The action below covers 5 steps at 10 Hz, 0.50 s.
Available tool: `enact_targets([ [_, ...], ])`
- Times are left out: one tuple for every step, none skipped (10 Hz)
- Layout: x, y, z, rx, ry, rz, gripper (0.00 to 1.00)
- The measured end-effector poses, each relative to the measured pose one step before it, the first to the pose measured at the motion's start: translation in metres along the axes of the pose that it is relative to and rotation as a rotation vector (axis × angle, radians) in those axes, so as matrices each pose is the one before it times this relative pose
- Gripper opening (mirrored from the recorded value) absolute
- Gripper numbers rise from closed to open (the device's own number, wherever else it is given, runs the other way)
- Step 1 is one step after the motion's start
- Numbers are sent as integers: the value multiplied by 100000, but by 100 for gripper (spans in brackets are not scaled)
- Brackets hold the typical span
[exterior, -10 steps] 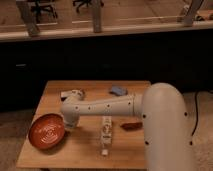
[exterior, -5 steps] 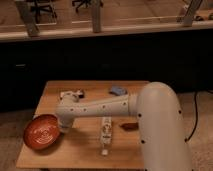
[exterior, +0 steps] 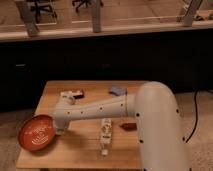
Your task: Push the ceramic bowl across the table
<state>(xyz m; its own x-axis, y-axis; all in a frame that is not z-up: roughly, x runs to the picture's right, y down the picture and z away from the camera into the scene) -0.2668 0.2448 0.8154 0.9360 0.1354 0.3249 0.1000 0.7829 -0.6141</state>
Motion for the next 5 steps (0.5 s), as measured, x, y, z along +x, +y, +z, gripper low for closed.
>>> enact_targets([
  [18, -56, -193, 1436, 746, 1052, 3],
  [382, -168, -454, 2647, 979, 1837, 3],
  [380, -155, -459, 2096, 567, 1680, 3],
  [381, -158, -467, 1677, 316, 1613, 3],
  [764, -277, -833, 2516, 99, 2608, 3],
])
